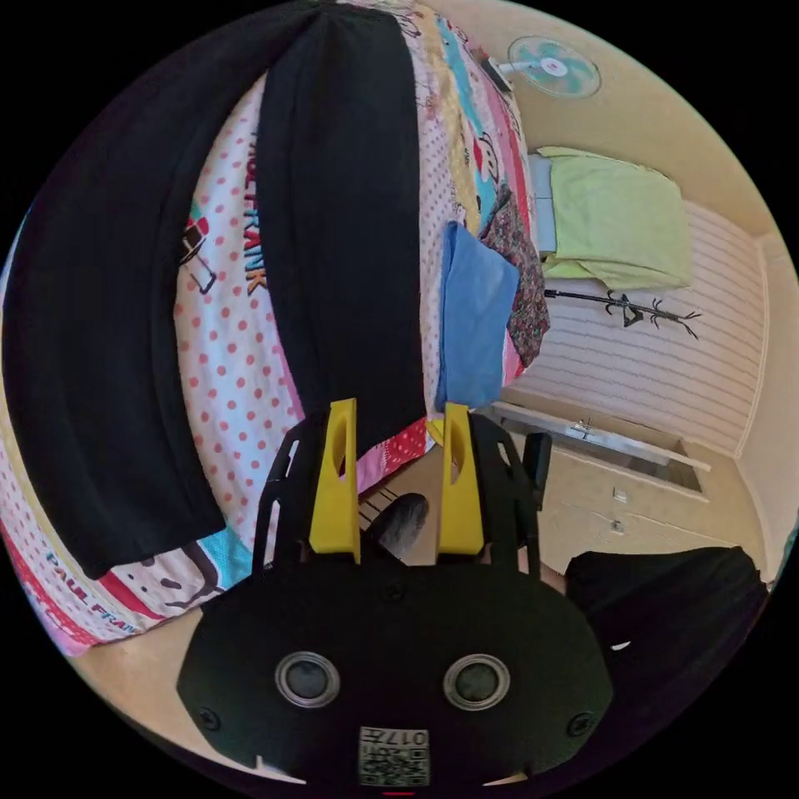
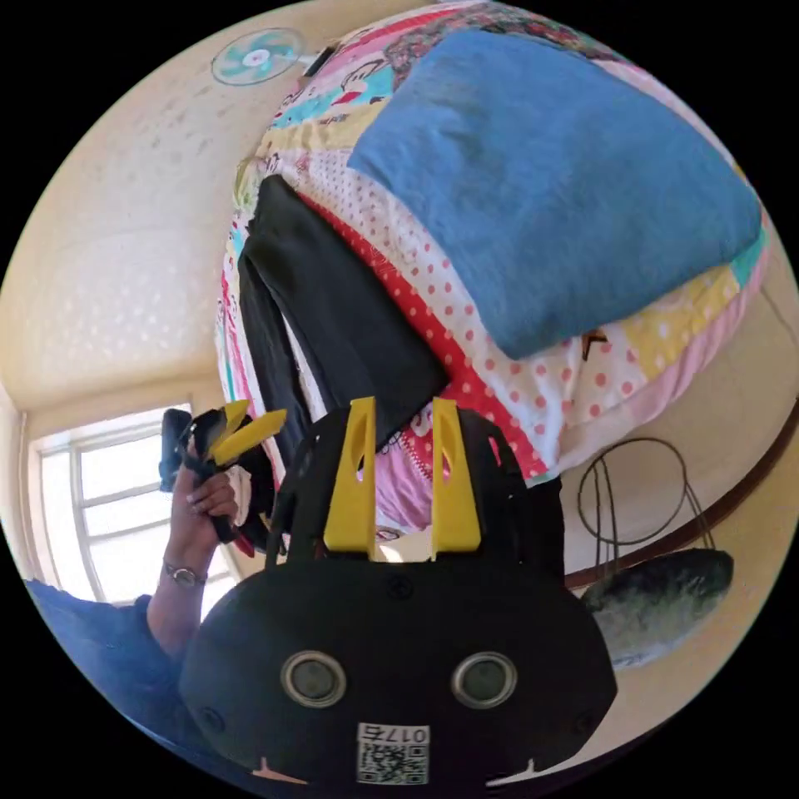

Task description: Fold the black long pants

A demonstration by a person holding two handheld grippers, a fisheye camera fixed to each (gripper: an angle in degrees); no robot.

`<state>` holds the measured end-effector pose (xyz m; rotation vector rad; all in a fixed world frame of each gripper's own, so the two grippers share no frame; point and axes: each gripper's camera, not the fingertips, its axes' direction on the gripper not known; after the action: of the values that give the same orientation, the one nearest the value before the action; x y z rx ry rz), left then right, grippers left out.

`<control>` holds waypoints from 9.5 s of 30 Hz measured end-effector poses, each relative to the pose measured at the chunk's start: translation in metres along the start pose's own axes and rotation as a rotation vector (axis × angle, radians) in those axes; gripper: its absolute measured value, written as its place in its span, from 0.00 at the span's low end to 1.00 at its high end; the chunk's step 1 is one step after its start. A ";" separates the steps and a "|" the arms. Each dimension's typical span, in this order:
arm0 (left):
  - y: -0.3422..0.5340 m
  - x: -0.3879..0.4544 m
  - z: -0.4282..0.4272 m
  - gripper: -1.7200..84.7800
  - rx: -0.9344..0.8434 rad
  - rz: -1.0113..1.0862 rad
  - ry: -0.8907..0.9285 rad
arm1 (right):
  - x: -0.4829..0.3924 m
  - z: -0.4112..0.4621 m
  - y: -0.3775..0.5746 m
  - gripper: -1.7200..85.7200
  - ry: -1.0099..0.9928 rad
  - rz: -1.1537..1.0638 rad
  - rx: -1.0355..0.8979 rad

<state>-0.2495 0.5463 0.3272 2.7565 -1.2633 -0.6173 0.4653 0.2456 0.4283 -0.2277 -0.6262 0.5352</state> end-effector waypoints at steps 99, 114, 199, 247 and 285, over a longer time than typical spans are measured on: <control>0.249 -0.105 -0.349 0.05 0.302 -0.260 0.579 | -0.291 0.337 0.028 0.11 -0.005 -0.406 -0.451; 0.239 -0.037 -0.298 0.07 0.182 -0.152 0.279 | -0.246 0.311 0.041 0.07 0.141 -0.477 -0.404; 0.288 0.116 -0.229 0.08 0.254 0.458 0.631 | -0.207 0.124 0.076 0.01 -0.862 -0.560 -0.463; 0.148 -0.030 -0.101 0.29 0.459 -0.301 0.326 | -0.124 0.201 -0.004 0.29 -0.342 -0.254 -0.550; -0.054 0.364 0.098 0.08 -0.323 -0.363 0.766 | 0.004 -0.029 0.002 0.12 0.107 0.014 -0.272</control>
<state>-0.0338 0.3258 0.1043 2.5312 -0.4592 0.2215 0.4847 0.2485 0.4067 -0.5143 -0.5926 0.4468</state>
